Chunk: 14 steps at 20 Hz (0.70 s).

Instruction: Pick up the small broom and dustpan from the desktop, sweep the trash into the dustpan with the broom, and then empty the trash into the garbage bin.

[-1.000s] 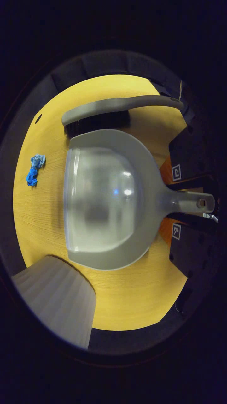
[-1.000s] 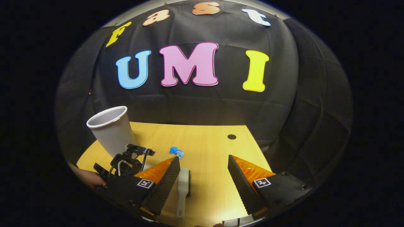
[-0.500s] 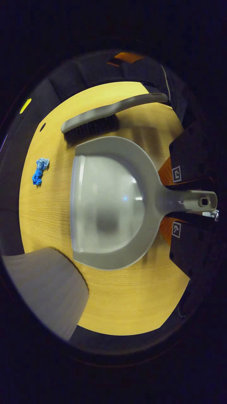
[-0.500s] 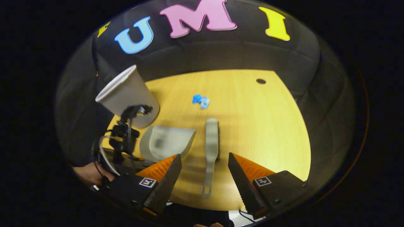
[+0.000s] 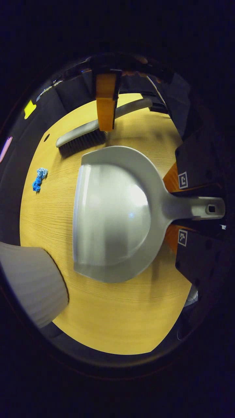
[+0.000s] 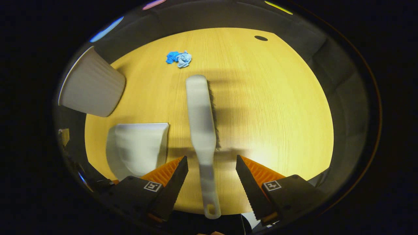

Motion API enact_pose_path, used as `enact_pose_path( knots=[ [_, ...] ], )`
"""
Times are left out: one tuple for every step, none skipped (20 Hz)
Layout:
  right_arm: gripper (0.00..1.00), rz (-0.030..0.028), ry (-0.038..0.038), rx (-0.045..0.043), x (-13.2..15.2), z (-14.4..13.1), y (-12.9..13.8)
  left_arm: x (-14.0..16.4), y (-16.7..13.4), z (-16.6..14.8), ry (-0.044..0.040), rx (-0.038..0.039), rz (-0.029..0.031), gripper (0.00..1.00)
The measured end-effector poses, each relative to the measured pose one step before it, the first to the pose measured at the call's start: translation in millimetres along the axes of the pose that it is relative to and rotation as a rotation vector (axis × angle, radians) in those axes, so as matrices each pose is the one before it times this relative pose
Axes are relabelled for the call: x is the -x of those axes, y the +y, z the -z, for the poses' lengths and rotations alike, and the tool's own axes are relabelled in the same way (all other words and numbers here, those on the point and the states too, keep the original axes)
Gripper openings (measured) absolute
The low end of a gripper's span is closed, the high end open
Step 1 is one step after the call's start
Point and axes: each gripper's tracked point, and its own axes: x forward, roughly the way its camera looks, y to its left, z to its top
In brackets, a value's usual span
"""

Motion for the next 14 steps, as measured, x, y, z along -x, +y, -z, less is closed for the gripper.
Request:
enact_pose_path(
  knots=[
    [0.96,0.01333,0.02053,0.00126,-4.7,0.15,-2.74,-0.16,0.12,-0.7,-0.00225,0.00165,0.00283,0.29],
    [0.96,0.01466,0.01208,0.00225,-6.38,-0.84,-2.89,-0.79,0.41,0.16,-0.00173,-0.00026,0.00175,0.3],
    [0.91,0.01545,0.01692,0.00594,-4.05,0.76,-2.1,-0.27,-0.4,-0.85,-0.00115,-0.00058,0.00121,0.29],
    [0.86,0.00283,0.02094,-0.00104,-2.16,2.58,0.48,-0.06,0.08,0.75,-0.00079,0.00084,0.00035,0.29],
    [0.77,-0.0132,0.0147,0.00117,-2.73,1.22,2.64,-0.14,-0.02,-0.15,-0.00249,-0.001,0.00063,0.29],
    [0.62,-0.00504,0.01952,0.00617,-2.06,1.53,1.96,-0.8,-0.29,-0.18,-0.00386,0.00068,0.00234,0.3],
    [0.59,-0.00572,0.0123,0.0094,-3.01,0.7,0.38,-0.46,-0.62,-0.47,-0.00333,0.00474,0.00419,0.3],
    [0.67,0.00346,0.00741,0.00828,0.74,-0.01,-0.5,-0.15,-0.34,-0.15,-0.00427,0.00748,0.00563,0.3],
    [0.51,-0.00304,-0.00726,0.01032,-2.03,-2.46,1.59,-0.31,-0.49,-0.1,-0.00277,0.00869,0.00634,0.3],
    [0.41,0.00461,0.00814,0.01465,0.66,-1.07,-1.08,-0.15,-0.39,-0.1,-0.00251,0.00609,0.00582,0.3],
    [0.27,-0.00255,0.01279,0.00984,0.26,0.99,1.19,-0.4,-0.31,-0.51,-0.00169,0.00205,0.00354,0.3],
    [0.33,0.00409,0.00593,-0.00448,0.71,-1.35,0.82,0.13,0.87,-0.15,-0.00259,-0.0032,0.00065,0.3],
    [0.28,-0.00782,0.00116,-0.00343,3.1,-1.72,2.98,-0.35,0.43,-0.68,-0.00125,-0.00542,-0.00015,0.3],
    [0.28,-0.00199,-0.00239,0.00368,3.84,-1.37,0.33,0.26,0.89,-0.2,0.00044,-0.00384,0.00073,0.3]
  ],
)
